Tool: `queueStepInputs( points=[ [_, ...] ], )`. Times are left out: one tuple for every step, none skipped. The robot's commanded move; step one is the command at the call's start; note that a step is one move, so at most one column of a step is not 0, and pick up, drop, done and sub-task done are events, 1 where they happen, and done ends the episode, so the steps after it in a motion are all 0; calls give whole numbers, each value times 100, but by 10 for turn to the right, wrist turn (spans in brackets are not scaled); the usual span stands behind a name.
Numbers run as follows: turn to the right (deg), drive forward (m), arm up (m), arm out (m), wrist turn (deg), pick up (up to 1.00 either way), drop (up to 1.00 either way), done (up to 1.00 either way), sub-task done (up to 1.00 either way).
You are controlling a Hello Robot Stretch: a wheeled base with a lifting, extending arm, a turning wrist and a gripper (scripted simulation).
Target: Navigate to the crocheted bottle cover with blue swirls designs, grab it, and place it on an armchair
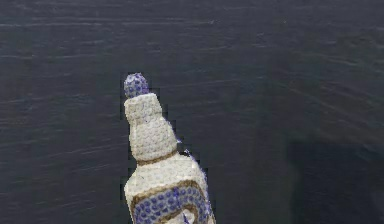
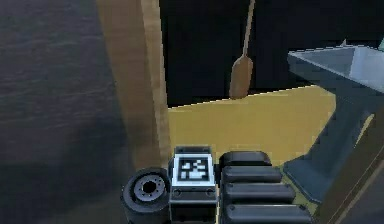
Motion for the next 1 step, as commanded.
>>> queueStepInputs(
  points=[
    [240,0,0,0,0,0,0,0,0]
  ],
)
